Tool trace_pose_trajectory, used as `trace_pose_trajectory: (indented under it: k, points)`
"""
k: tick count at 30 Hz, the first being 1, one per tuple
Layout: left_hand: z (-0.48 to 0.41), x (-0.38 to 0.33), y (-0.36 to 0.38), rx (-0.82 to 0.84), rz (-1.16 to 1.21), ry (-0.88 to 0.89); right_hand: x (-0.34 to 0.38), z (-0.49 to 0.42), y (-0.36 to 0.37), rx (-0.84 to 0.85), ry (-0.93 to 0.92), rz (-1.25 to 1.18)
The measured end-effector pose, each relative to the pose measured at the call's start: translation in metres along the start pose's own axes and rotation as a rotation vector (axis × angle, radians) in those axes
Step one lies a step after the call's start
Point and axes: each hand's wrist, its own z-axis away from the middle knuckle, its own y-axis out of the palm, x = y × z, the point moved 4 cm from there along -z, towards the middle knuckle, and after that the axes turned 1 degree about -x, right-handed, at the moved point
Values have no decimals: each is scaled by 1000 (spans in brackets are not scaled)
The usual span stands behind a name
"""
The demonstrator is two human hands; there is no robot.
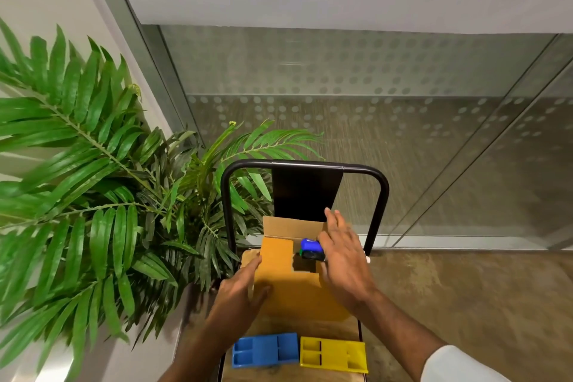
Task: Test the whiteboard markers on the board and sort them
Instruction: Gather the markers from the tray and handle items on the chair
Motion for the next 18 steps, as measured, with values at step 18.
trace_pose_trajectory:
  k: [18]
  points:
    - [7, -5, 47, -126, -277, -77, 14, 46, 47, 107, 13, 86]
